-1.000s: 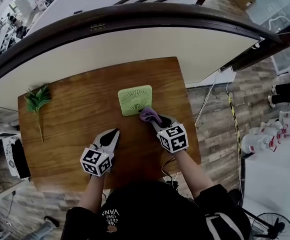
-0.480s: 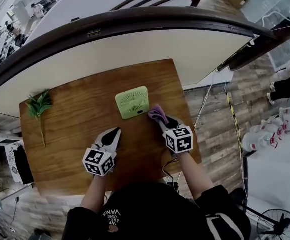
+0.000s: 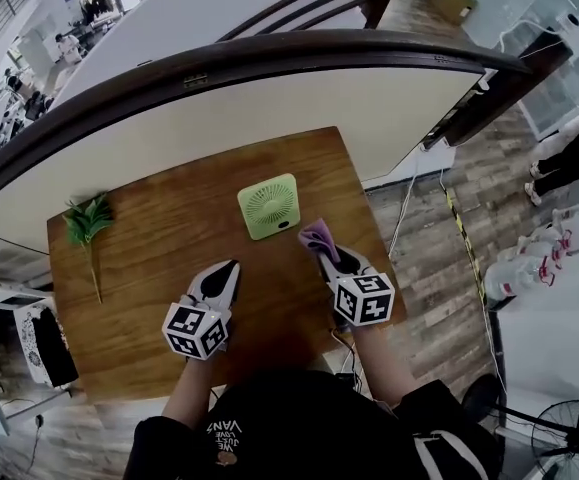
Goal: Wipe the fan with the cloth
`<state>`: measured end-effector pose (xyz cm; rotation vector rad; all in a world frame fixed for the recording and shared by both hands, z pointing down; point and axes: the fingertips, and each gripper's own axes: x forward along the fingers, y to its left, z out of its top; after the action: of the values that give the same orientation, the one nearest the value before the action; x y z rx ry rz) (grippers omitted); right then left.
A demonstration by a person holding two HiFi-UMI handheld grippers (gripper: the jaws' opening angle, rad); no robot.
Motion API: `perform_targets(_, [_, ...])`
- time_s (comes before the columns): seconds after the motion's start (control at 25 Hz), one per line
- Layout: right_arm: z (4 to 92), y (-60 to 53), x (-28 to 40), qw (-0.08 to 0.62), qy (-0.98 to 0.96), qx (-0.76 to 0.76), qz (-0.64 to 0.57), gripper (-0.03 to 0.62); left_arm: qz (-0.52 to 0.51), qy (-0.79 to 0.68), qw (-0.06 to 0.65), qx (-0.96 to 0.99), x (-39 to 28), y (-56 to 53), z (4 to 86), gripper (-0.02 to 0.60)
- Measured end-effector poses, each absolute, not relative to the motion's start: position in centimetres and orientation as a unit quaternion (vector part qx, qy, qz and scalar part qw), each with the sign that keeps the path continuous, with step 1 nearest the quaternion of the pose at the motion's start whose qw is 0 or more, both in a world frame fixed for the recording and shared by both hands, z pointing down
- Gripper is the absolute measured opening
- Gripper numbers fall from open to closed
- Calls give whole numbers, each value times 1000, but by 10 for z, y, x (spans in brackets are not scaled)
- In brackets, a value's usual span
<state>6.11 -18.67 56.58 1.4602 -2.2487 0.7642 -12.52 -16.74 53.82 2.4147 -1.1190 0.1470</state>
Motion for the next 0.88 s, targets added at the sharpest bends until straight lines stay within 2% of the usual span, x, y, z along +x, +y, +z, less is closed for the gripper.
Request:
perform_targets(0.52, [540, -105, 22, 134, -781, 550, 264, 101, 55, -366, 221, 902, -154, -96, 516, 11])
perform_targets(0.88, [525, -82, 3, 123, -797, 537, 249, 100, 53, -391, 210, 895, -183, -61, 505, 12])
